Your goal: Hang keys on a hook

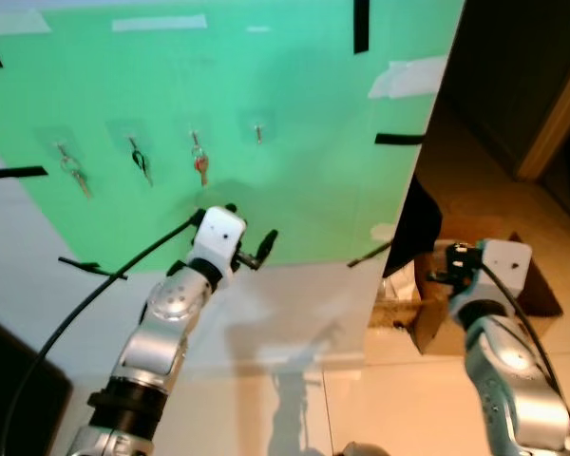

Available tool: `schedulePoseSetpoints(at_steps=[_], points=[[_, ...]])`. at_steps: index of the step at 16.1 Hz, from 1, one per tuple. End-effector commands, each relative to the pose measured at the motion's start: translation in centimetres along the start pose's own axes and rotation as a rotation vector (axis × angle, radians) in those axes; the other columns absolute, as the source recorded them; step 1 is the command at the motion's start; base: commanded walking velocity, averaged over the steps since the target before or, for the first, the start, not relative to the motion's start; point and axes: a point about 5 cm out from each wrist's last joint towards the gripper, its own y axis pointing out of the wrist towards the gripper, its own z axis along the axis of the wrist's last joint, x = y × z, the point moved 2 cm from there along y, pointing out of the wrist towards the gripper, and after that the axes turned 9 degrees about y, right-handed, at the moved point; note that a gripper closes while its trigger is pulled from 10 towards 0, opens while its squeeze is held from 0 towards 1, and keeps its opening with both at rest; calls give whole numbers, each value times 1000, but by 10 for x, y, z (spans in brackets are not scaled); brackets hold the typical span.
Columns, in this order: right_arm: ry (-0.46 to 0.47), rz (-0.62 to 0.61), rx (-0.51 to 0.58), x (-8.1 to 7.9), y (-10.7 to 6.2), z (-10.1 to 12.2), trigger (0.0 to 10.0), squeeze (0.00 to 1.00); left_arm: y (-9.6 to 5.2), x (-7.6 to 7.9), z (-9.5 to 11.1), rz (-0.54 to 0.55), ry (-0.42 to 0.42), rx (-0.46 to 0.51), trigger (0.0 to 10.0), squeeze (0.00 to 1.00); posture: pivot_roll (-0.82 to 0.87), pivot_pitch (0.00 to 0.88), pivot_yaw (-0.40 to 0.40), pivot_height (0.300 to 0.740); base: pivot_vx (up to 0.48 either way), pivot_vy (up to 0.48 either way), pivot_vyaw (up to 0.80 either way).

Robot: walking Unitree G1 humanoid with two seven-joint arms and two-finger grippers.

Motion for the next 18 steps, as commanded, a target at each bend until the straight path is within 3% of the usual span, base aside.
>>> schedulePoseSetpoints(at_steps=[1, 13, 18], points=[[-2, 14, 11, -4, -1, 2, 10000, 0, -1, -6, -2, 14, 3, -14, 10000, 0, -194, 0, 92, 740, 0, 0, 0], [-16, 26, 21, -3, 3, 6, 10000, 0, 1, -3, 1, -3, 17, -3, 10000, 0, -198, 0, 96, 740, 0, 0, 0], [-66, 119, -2, -2, 3, 12, 10000, 0, 0, 0, 6, -66, 24, 24, 10000, 0, -182, 0, 85, 740, 0, 0, 0]])
